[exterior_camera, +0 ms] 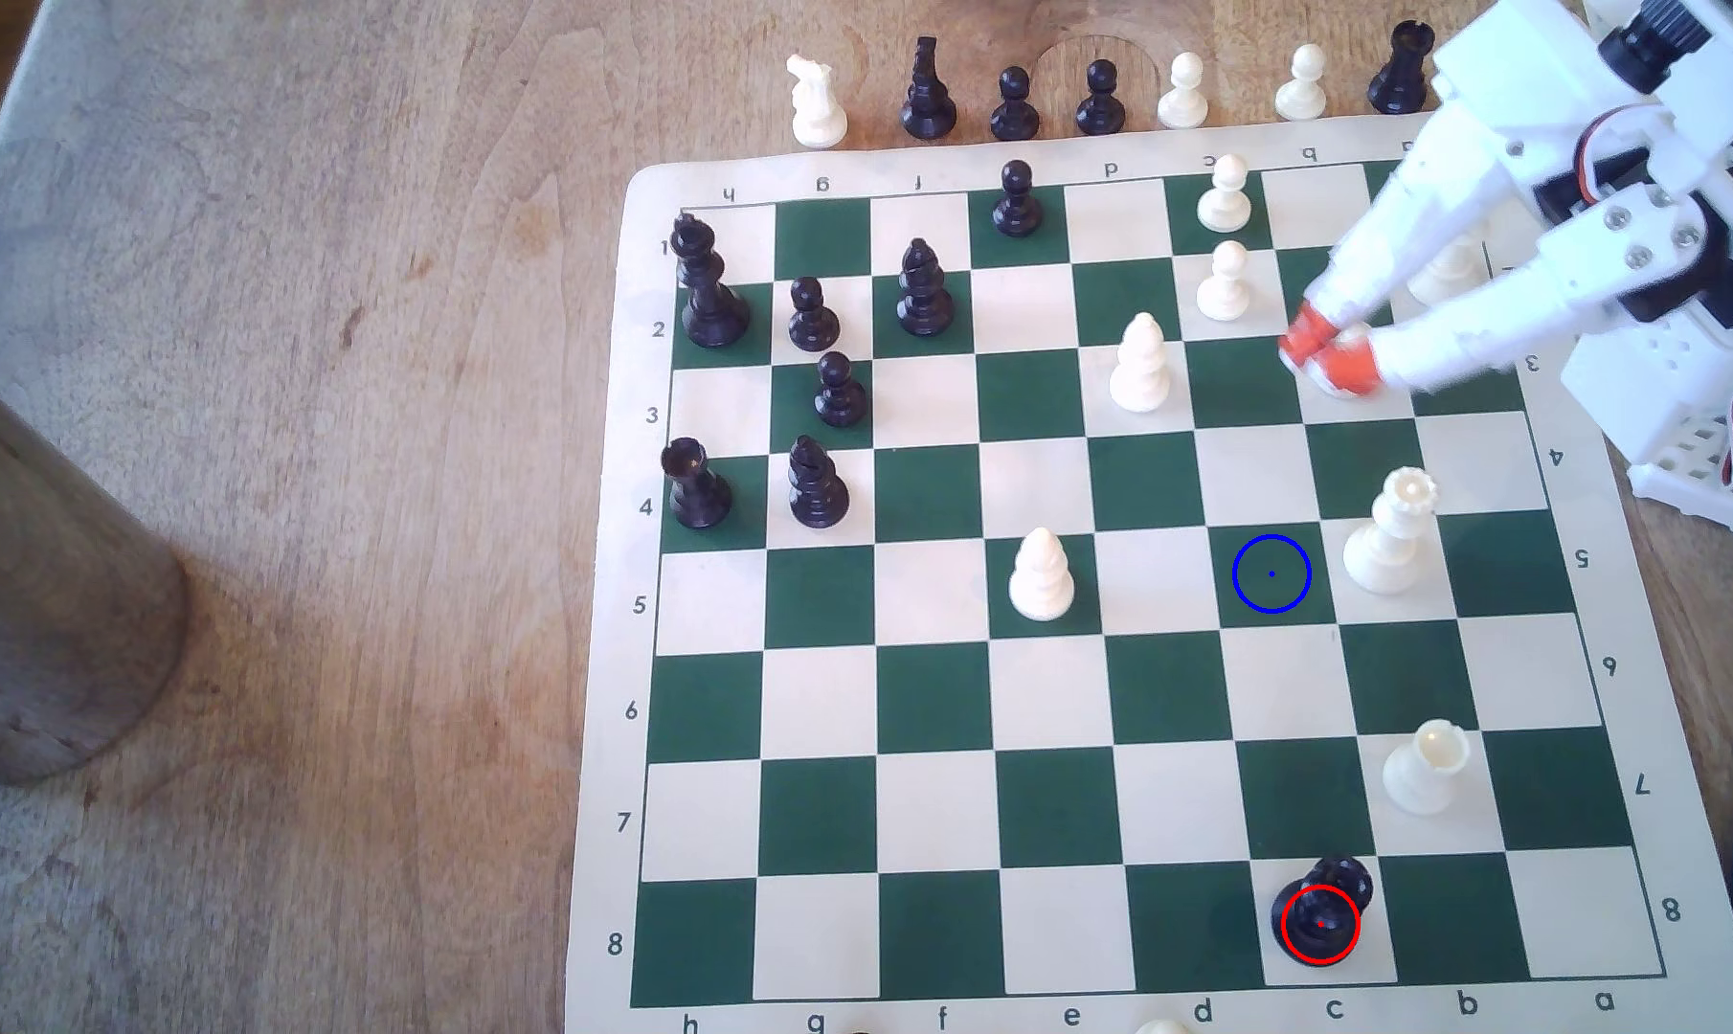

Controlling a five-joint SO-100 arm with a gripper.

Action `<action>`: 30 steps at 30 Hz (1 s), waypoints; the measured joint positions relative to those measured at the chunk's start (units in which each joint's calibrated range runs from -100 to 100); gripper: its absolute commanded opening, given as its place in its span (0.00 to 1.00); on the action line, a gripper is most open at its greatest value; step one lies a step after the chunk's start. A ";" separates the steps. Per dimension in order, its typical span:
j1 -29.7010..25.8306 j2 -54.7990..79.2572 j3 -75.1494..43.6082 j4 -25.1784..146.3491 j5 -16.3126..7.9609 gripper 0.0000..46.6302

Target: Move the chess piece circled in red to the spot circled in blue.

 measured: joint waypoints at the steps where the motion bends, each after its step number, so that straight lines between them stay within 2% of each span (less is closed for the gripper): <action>1: -0.66 0.34 0.00 0.88 -0.34 0.04; 6: -6.42 0.59 -0.18 3.98 -2.05 0.06; 11: -9.37 4.02 -5.24 6.06 -2.78 0.21; 13: -10.77 7.46 -5.69 6.22 -4.59 0.26; 16: -12.24 9.80 -5.69 6.22 -5.67 0.31; 23: -13.86 13.07 -2.17 5.50 -6.30 0.31; 30: -15.04 20.28 0.54 -3.59 -8.40 0.30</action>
